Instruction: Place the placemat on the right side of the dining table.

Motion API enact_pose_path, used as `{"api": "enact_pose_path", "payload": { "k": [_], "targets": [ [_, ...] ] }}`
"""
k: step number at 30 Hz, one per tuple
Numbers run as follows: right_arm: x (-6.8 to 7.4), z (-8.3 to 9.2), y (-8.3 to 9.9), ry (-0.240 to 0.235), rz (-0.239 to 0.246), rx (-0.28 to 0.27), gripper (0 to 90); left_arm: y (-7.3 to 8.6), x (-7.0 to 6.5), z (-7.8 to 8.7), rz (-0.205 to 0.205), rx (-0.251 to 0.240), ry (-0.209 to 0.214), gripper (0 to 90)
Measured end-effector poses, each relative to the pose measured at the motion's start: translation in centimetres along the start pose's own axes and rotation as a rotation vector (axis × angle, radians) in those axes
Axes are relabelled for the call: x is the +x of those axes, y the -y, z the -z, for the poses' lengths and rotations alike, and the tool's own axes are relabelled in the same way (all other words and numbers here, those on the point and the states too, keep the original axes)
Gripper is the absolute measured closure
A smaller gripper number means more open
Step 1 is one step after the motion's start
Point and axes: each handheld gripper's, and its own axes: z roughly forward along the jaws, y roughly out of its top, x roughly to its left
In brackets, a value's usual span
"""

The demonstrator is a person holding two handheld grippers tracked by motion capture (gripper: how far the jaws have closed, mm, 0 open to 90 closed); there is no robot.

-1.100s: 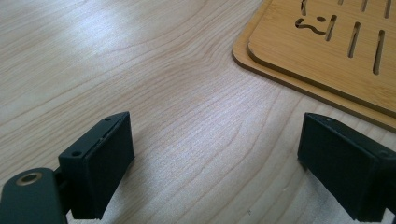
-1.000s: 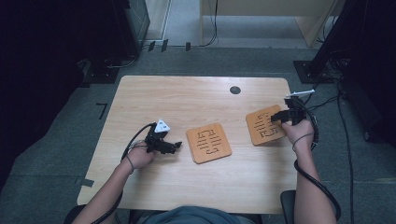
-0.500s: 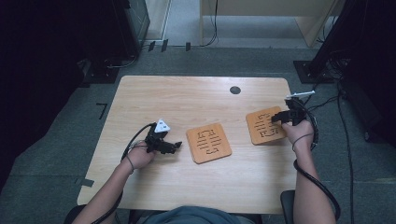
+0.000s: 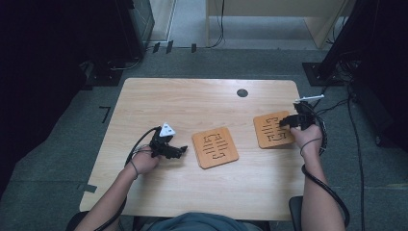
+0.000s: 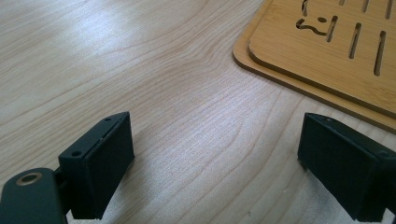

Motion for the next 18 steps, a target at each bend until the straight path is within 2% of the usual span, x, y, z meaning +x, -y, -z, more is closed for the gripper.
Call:
{"api": "enact_pose_path", "payload": {
  "k": [9, 18],
  "targets": [
    [-0.33, -0.53, 0.07, 0.003, -0.008, 0.013, 47.2, -0.01, -0.01, -0.01, 0.000, 0.000, -0.001, 9.6],
    [-0.88, -0.96, 0.18, -0.020, -0.027, 0.030, 46.9, -0.01, -0.01, -0.01, 0.000, 0.000, -0.001, 9.6]
  ]
}}
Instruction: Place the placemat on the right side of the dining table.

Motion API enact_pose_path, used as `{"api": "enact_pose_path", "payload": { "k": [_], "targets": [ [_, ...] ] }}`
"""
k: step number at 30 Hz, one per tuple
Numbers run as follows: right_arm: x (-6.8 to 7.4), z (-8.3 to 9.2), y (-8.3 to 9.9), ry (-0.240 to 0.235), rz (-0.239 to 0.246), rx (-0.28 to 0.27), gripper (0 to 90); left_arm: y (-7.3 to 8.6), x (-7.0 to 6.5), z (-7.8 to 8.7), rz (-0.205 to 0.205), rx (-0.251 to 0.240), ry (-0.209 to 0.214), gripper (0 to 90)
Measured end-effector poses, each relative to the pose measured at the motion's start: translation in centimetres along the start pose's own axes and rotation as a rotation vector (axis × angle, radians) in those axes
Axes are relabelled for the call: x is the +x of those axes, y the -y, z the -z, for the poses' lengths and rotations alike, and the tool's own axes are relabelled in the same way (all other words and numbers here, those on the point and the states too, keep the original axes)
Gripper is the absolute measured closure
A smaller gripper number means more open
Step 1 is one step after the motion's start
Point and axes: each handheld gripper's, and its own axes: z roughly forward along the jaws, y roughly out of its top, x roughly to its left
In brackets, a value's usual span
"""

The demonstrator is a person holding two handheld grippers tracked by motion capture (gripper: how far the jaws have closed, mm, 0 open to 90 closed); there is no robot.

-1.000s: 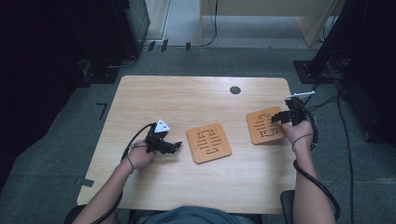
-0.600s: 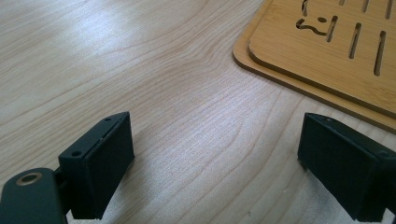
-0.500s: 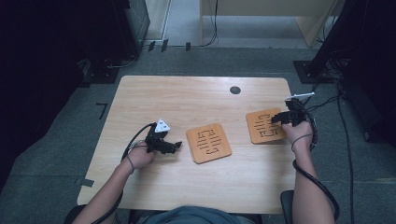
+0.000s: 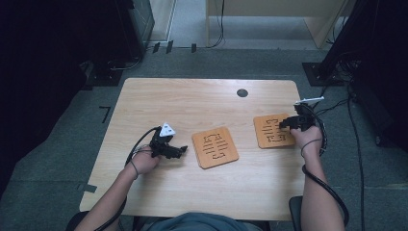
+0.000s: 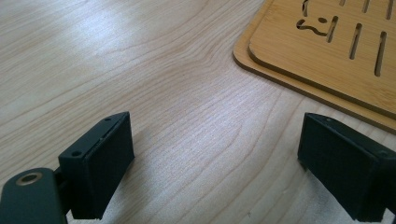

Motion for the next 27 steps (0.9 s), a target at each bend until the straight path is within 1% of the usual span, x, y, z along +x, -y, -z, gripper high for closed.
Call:
{"api": "enact_pose_path", "payload": {
  "k": [10, 15, 18, 21, 22, 23, 26, 27],
  "targets": [
    [-0.25, -0.37, 0.04, -0.010, -0.007, 0.017, 46.4, -0.02, -0.01, -0.01, 0.000, 0.000, -0.002, 9.6],
    [-0.07, -0.43, 0.03, -0.011, 0.013, 0.022, 45.9, -0.02, 0.00, -0.01, 0.000, 0.000, -0.001, 9.6],
    [-0.02, -0.43, 0.03, -0.009, 0.013, 0.026, 45.8, -0.02, -0.01, -0.01, 0.000, 0.001, -0.001, 9.6],
    [-0.06, -0.43, 0.00, -0.016, 0.013, 0.032, 42.1, -0.03, 0.00, -0.02, 0.000, 0.001, -0.001, 9.6],
    [-0.06, -0.43, 0.00, -0.016, 0.013, 0.032, 42.1, -0.03, 0.00, -0.02, 0.000, 0.001, -0.001, 9.6],
    [-0.14, -0.38, -0.01, -0.032, 0.014, 0.038, 40.7, -0.03, 0.00, -0.02, 0.000, 0.001, -0.001, 9.6],
    [-0.25, -0.27, -0.02, -0.040, 0.009, 0.034, 40.7, -0.03, 0.00, -0.02, 0.000, 0.000, 0.000, 9.6],
    [-0.31, -0.13, -0.05, -0.055, -0.002, 0.031, 40.6, -0.03, 0.01, -0.02, 0.000, 0.001, 0.000, 9.6]
  ]
}}
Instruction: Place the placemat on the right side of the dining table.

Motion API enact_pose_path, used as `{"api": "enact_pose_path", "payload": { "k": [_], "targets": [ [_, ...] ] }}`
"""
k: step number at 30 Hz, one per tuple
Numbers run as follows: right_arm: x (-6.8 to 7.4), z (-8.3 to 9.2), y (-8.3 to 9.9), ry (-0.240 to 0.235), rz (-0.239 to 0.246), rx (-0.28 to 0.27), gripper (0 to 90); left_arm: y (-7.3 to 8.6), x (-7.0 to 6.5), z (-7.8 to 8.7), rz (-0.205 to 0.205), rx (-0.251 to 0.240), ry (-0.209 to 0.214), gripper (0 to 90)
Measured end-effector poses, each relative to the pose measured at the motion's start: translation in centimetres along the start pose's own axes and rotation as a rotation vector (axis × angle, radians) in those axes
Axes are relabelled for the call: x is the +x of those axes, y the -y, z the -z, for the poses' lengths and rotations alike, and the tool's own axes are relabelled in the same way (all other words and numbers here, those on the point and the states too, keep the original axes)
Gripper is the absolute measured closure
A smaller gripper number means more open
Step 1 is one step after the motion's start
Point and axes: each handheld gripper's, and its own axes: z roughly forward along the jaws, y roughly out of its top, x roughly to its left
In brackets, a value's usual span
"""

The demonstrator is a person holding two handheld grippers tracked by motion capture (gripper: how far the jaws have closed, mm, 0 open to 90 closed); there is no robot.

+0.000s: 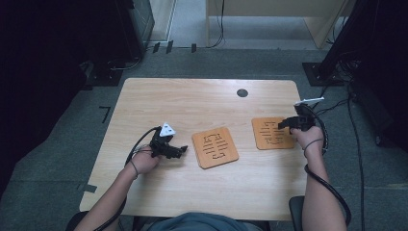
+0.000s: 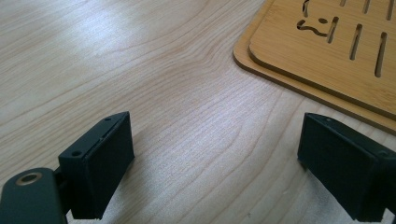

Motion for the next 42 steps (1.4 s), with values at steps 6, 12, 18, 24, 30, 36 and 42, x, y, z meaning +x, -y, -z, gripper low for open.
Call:
{"api": "enact_pose_path", "payload": {
  "k": [6, 12, 18, 24, 30, 36, 42],
  "targets": [
    [0.1, 0.3, 0.0, -0.032, 0.000, -0.007, 39.6, 0.0, 0.0, 0.0, -0.001, 0.000, 0.001, 9.6],
    [0.6, 0.2, 0.1, -0.015, 0.027, 0.004, 36.8, 0.0, 0.0, 0.0, -0.001, 0.000, 0.000, 9.6],
    [2.0, -0.2, 0.4, 0.011, 0.090, 0.011, 33.5, 0.0, 0.0, 0.0, 0.000, 0.000, 0.000, 9.6],
    [2.7, -0.3, 0.6, 0.013, 0.124, 0.020, 33.0, 0.0, 0.0, 0.0, 0.000, 0.000, 0.000, 9.6],
    [3.6, -0.6, 0.8, 0.010, 0.149, 0.030, 32.5, 0.0, 0.0, 0.0, 0.001, 0.000, 0.000, 9.6],
    [4.6, -0.8, 0.9, 0.004, 0.187, 0.034, 30.8, 0.0, 0.0, 0.0, 0.000, 0.000, 0.000, 9.6],
    [6.3, -1.3, 1.1, 0.003, 0.230, 0.042, 28.6, 0.0, 0.0, 0.0, 0.001, 0.000, 0.000, 9.6]
  ]
}}
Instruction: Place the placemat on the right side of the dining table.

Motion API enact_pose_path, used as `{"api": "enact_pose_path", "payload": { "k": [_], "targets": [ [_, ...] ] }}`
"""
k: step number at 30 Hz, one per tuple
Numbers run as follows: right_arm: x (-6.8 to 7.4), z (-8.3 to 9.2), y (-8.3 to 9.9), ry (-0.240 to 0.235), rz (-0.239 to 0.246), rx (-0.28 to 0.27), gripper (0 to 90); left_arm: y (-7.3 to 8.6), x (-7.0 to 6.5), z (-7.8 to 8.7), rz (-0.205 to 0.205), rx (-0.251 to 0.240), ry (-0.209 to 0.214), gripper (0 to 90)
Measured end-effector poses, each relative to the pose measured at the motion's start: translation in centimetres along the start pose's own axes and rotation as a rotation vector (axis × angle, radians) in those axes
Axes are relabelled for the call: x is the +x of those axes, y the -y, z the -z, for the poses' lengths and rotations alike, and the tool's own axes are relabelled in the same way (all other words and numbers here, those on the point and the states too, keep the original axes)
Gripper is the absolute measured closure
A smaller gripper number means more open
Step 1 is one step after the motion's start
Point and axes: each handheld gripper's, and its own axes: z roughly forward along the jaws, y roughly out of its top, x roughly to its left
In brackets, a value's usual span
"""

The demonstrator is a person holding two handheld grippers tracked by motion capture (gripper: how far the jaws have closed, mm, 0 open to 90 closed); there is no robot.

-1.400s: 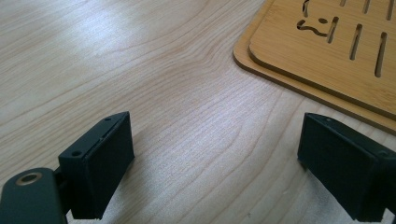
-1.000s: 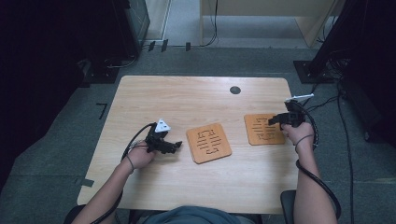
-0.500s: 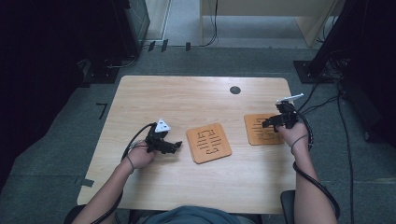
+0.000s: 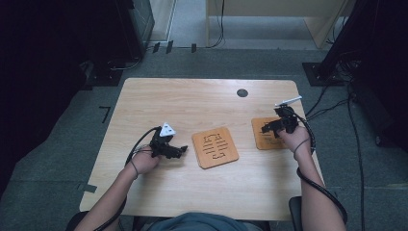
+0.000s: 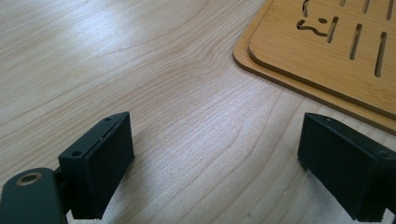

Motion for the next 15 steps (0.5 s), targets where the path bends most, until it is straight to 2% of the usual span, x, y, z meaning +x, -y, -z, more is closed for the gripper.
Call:
{"api": "enact_pose_path", "payload": {
  "k": [4, 6, 9, 10, 15],
  "targets": [
    [0.9, -0.3, -0.1, -0.005, 0.033, 0.006, 24.8, 0.0, 0.0, 0.0, 0.000, 0.000, 0.000, 9.6],
    [1.5, -0.6, -0.1, -0.030, 0.058, 0.016, 22.5, 0.0, 0.0, 0.0, 0.000, 0.000, 0.000, 9.6],
    [2.1, -0.7, -0.1, -0.020, 0.074, 0.016, 22.5, 0.0, 0.0, 0.0, 0.000, 0.000, 0.000, 9.6],
    [2.7, -0.9, -0.1, -0.014, 0.095, 0.015, 22.5, 0.0, 0.0, 0.0, 0.000, 0.000, 0.000, 9.6],
    [4.0, -1.3, -0.1, -0.018, 0.133, 0.025, 22.6, 0.0, 0.0, 0.0, 0.000, 0.000, 0.000, 9.6]
  ]
}}
